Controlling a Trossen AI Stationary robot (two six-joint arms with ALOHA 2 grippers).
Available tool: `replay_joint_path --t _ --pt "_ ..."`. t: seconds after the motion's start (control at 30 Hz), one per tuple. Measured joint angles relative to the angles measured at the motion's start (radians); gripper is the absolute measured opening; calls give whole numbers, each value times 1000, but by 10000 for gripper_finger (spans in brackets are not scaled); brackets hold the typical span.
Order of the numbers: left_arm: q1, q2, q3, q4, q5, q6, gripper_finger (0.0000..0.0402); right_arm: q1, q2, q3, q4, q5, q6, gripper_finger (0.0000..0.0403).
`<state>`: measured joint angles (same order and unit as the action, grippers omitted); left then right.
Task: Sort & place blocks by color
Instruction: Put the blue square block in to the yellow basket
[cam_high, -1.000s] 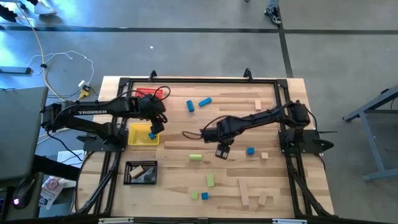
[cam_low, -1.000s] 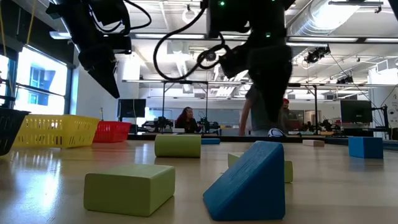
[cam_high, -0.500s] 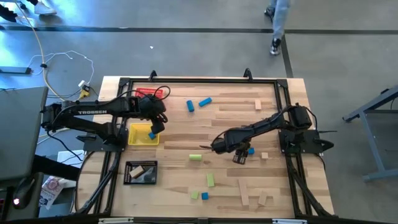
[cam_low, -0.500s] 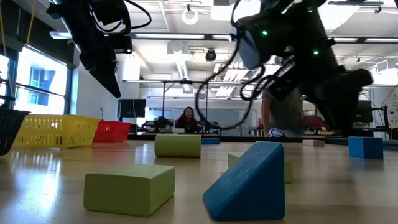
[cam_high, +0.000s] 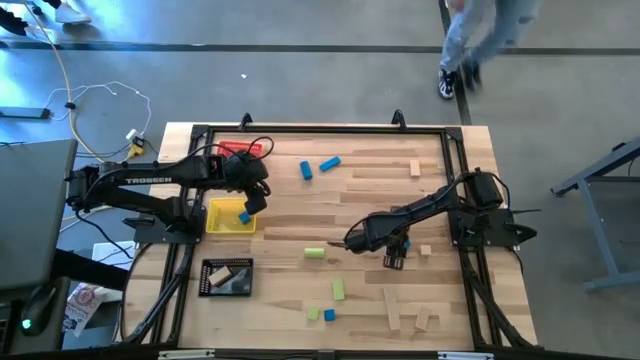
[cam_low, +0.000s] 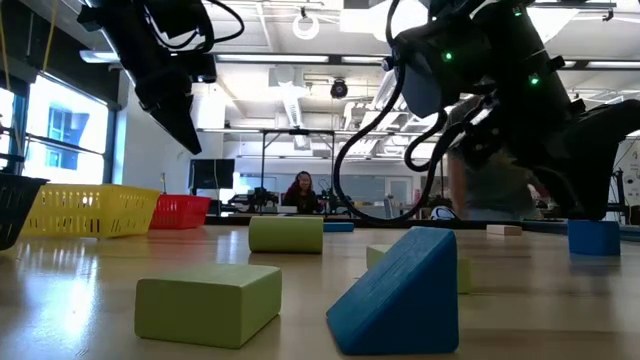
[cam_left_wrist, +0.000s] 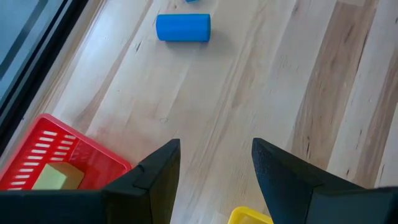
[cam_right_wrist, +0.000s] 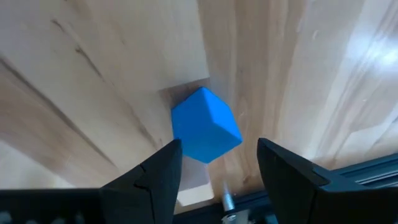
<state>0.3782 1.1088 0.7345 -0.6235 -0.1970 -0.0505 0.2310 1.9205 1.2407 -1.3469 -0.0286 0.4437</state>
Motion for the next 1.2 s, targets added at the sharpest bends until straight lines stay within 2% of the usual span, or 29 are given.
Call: replay_joint_path --t 0.2,0.57,0.8,1.0,1.2 --pt "0 0 0 0 0 0 184 12 -29 -1 -7 -18 96 194" --pt "0 0 0 0 1 1 184 70 -217 -4 -3 155 338 194" --pt "0 0 0 0 2 1 184 80 -372 -169 91 184 486 194" --pt "0 0 0 0 2 1 184 77 -510 -312 302 153 646 194" --pt "0 0 0 2 1 1 184 77 -557 -383 400 124 822 194"
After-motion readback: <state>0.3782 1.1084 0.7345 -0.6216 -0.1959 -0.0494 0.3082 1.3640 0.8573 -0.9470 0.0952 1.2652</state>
